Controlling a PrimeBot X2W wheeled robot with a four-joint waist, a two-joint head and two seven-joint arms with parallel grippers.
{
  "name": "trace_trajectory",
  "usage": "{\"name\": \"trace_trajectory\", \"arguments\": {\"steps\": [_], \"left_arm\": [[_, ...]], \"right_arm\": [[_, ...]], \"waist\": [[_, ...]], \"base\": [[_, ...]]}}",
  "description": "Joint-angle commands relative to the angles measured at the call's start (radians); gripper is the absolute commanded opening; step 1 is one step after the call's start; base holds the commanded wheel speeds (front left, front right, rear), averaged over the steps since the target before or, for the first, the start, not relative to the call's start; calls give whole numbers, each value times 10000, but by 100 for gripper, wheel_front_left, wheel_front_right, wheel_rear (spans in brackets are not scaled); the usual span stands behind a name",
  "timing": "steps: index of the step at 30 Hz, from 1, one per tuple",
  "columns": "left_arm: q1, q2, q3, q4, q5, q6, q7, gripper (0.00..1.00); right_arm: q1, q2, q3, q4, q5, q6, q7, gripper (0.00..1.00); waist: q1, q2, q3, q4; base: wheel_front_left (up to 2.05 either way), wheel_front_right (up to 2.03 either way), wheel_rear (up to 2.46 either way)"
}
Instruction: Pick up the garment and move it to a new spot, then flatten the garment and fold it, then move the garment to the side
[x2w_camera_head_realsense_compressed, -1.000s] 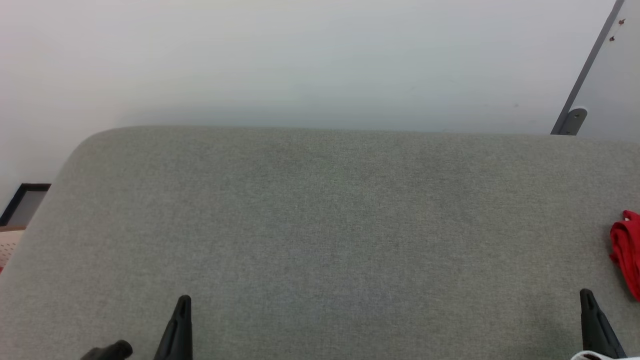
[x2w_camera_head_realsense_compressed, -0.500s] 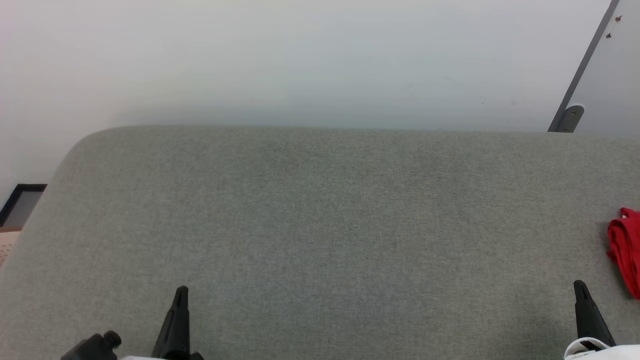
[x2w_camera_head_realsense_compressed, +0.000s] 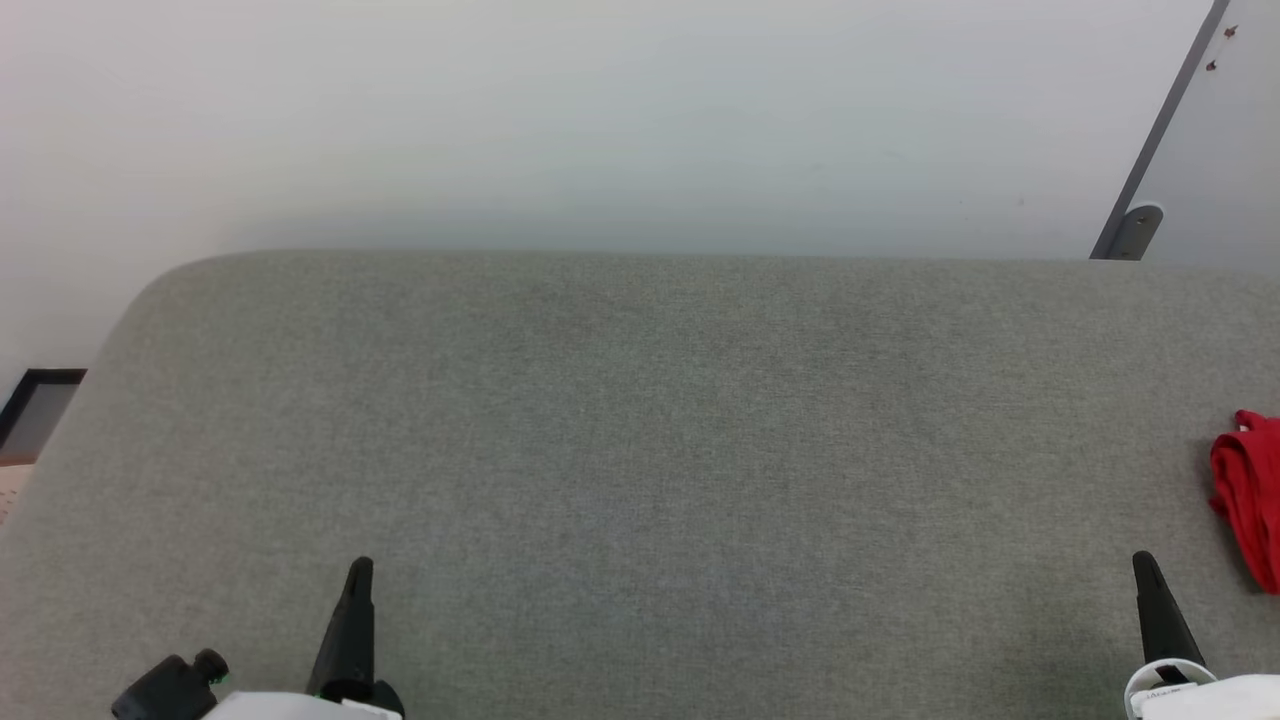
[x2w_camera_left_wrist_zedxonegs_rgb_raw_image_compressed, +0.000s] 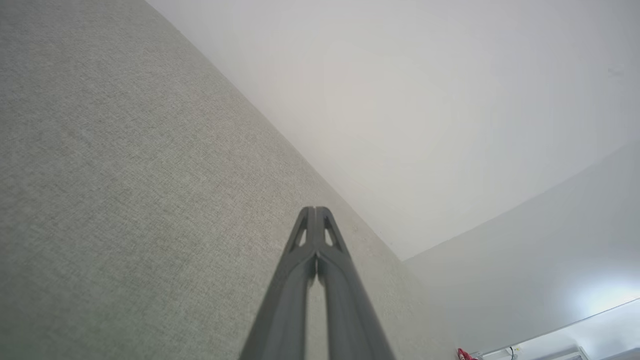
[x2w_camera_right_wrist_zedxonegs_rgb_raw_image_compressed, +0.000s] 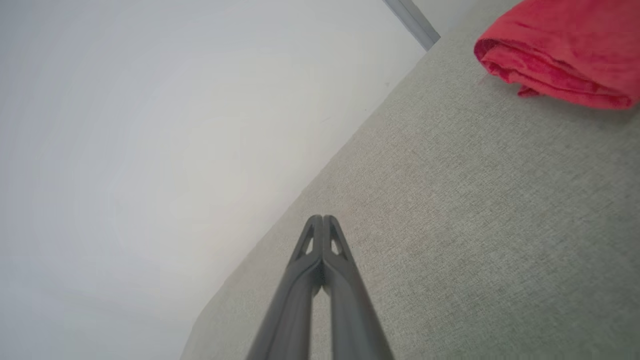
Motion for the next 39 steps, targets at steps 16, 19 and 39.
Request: {"name": "trace_trajectory", "arguments": {"steps": [16, 19, 39], "left_arm": [[-559, -10, 155, 194, -1934, -30, 486, 0], [-613, -20, 179, 244, -2231, -31, 570, 0], [-977, -84, 327, 518, -3962, -40, 1054, 0]], "right_arm": [[-557, 174, -104, 61, 1656, -7, 499, 0], [-616, 206, -109, 82, 1939, -7, 581, 0], [-890, 407, -144, 230, 3399, -9, 1050, 0]], "waist": [[0, -1, 48, -86], [0, -1, 56, -102], [0, -1, 112, -203]], "base": [[0, 0, 0], [0, 0, 0], [0, 0, 0]]}}
